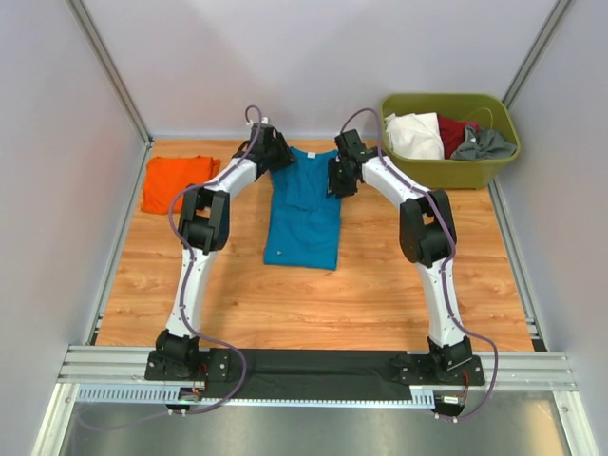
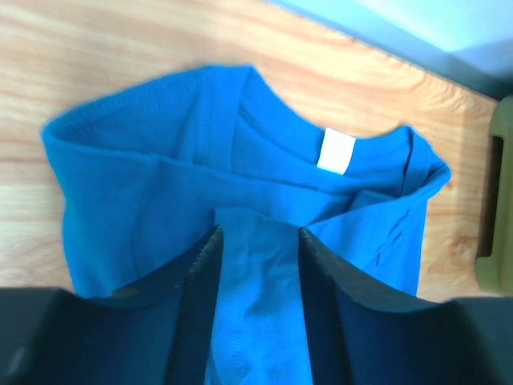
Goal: Fold and stack the t-shirts
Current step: Fold the tshirt
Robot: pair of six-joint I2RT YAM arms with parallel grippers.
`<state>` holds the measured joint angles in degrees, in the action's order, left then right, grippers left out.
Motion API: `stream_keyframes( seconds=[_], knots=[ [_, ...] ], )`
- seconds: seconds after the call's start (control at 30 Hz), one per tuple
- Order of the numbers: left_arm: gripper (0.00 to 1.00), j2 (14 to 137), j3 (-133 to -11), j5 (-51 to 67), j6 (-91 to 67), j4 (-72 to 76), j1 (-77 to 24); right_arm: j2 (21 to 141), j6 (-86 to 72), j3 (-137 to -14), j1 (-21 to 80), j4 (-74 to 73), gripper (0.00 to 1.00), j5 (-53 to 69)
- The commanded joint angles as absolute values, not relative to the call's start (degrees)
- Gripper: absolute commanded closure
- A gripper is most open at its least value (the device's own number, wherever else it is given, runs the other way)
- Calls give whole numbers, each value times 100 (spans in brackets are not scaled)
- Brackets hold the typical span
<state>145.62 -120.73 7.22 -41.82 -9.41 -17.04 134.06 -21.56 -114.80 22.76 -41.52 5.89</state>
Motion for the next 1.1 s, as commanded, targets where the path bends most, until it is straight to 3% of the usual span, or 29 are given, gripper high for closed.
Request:
stream_keyframes(
  seconds=[0.0,0.1,0.2,0.23,0.33,0.43,0.53,0.63,0.73,0.9,1.07],
  knots=[
    [49,13993,-12445,641,-3859,-984,-1539,13316,-2083,-11952,2241,-4157,62,799],
    [38,13475,-12445,807,-3623,-1194,-1354,13140,-2057,-12076,2241,-4245,57,896],
    [31,12799,-12244,1028,-3393,-1782,-1213,12702,-2083,-11927,2232,-4201,42,888],
    [31,12405,-12104,1081,-3288,-1941,-1178,12561,-2092,-11727,2215,-4184,31,879],
    [26,11544,-11200,1283,-3287,-2539,-1108,11920,-2284,-10990,2197,-4096,12,861],
    [24,10674,-9839,1607,-3339,-2838,-1116,11260,-2652,-9867,2197,-3982,3,1229],
    [24,9891,-7953,2213,-3559,-2620,-1125,10654,-3135,-8515,2215,-3597,3,1792],
    [26,9319,-6825,2425,-3656,-2286,-1204,10030,-3549,-7265,2294,-3105,6,1942],
    [27,9001,-6155,2434,-3621,-2294,-1222,9792,-3857,-6550,2399,-2497,14,2144],
    [31,8596,-5441,2575,-3586,-2083,-1239,9378,-4236,-5626,2830,-2032,16,1750],
    [39,8648,-4826,2601,-3595,-1627,-1248,9360,-4693,-5045,2900,-1231,28,1696]
  ],
)
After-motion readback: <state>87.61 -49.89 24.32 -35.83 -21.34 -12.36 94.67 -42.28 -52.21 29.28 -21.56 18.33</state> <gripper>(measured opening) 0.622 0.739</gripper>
